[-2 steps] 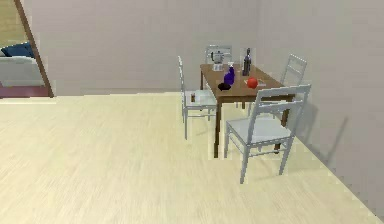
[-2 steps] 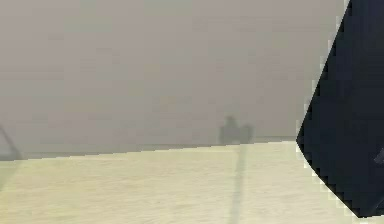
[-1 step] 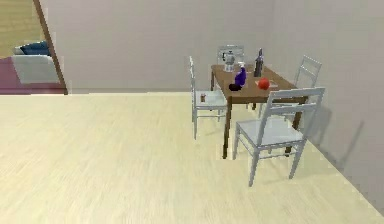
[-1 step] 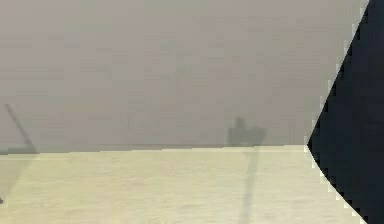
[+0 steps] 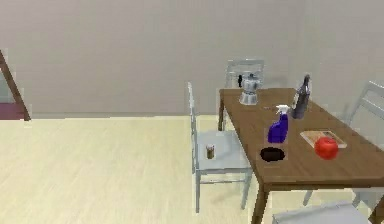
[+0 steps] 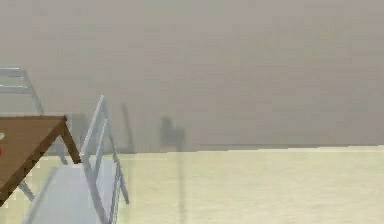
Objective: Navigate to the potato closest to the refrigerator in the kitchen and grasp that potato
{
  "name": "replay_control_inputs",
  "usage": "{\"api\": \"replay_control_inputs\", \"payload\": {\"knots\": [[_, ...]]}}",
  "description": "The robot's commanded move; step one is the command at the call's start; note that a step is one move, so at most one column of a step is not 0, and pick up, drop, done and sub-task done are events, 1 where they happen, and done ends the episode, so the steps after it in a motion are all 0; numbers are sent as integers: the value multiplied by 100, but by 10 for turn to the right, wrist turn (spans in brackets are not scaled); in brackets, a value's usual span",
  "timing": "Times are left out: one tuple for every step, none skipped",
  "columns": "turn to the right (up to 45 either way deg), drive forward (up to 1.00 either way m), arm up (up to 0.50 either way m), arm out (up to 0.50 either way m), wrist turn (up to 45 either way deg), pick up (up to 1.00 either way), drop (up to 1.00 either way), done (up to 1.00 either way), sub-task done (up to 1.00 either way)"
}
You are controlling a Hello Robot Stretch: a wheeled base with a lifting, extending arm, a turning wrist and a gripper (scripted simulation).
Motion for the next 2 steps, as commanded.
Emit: {"api": "replay_control_inputs", "payload": {"knots": [[-150, 0, 0, 0, 0, 0, 0, 0, 0], [0, 5, 0, 0, 0, 0, 0, 0, 0]]}}
